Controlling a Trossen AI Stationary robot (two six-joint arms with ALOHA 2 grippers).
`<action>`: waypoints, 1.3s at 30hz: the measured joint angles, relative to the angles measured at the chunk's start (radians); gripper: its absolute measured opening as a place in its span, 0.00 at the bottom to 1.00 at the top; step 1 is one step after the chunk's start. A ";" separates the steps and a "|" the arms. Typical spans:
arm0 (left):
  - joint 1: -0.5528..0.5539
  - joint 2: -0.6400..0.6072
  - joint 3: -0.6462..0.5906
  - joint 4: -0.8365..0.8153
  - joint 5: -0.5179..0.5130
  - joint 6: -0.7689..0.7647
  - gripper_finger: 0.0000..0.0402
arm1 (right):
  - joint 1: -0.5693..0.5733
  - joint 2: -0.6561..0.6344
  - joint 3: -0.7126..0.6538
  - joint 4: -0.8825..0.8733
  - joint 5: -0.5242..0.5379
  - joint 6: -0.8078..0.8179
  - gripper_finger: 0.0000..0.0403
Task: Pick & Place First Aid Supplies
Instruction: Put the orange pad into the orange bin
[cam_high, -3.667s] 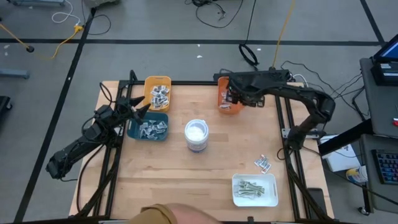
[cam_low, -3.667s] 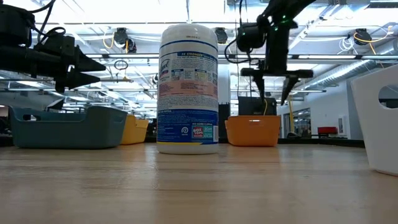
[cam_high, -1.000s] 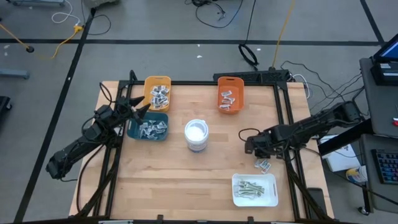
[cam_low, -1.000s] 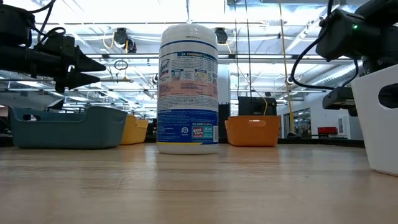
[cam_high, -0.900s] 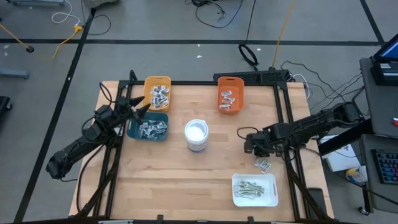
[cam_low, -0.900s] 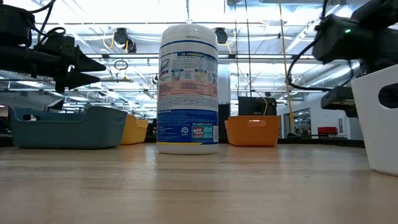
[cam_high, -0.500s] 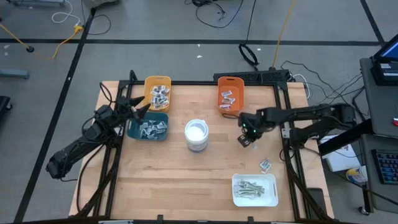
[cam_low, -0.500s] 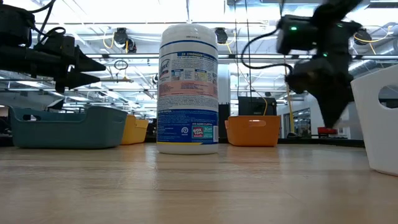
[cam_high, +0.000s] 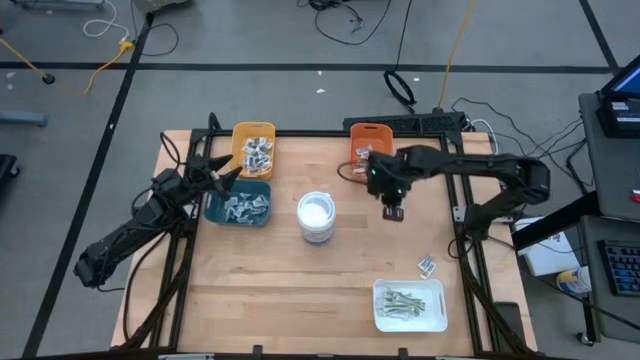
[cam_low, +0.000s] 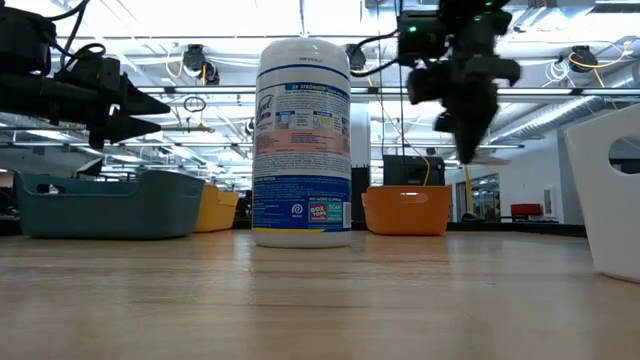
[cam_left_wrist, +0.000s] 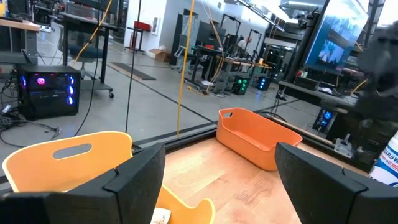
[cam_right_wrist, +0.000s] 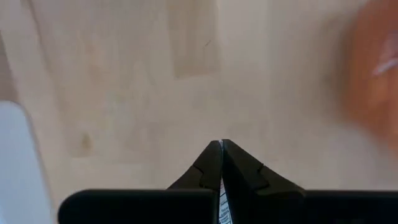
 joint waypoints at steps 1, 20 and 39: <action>0.000 0.000 0.000 0.000 0.000 0.000 0.76 | -0.017 0.019 0.029 0.000 0.001 -0.040 0.00; 0.000 0.000 0.000 0.000 0.000 0.000 0.76 | -0.346 0.347 0.522 -0.123 0.086 -0.504 0.00; 0.000 0.000 0.000 0.000 0.000 0.000 0.76 | -0.378 0.497 0.488 0.042 0.078 -0.480 0.00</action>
